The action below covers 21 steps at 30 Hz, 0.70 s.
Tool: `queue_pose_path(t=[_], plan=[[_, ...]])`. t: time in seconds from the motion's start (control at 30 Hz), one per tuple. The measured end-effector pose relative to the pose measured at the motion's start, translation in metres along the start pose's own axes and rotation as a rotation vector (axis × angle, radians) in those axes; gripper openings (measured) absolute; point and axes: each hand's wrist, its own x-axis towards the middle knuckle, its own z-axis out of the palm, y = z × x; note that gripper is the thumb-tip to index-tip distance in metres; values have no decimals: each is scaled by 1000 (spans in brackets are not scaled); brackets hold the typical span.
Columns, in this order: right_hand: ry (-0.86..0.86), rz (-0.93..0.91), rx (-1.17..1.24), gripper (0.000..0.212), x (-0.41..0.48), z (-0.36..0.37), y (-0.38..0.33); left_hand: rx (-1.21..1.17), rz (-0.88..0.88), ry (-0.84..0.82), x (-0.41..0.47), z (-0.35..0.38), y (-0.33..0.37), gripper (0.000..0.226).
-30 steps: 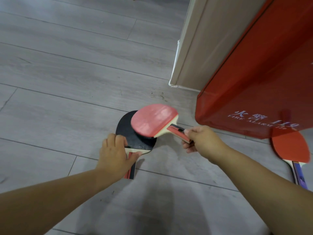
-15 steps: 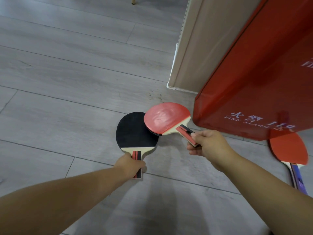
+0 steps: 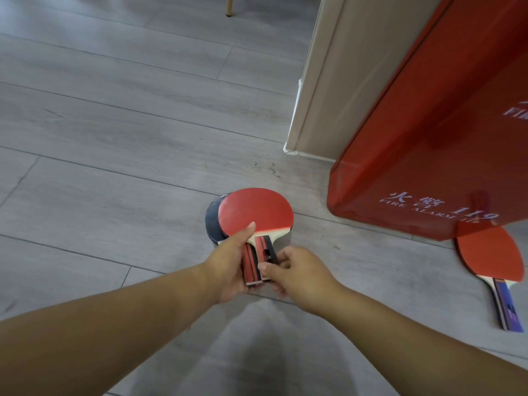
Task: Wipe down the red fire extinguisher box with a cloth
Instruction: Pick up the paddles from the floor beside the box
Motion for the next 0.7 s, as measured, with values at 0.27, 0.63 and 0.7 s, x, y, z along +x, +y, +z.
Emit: queue_pose_path(t=[0.27, 0.63, 0.7], plan=[[-151, -83, -190, 24, -10, -12, 1, 143, -87, 231, -1, 9, -1, 9], [109, 19, -524, 30, -41, -122, 63, 271, -13, 287, -11, 63, -21, 15], [177, 83, -497, 28, -49, -140, 88, 311, -19, 248, -9, 78, -29, 14]])
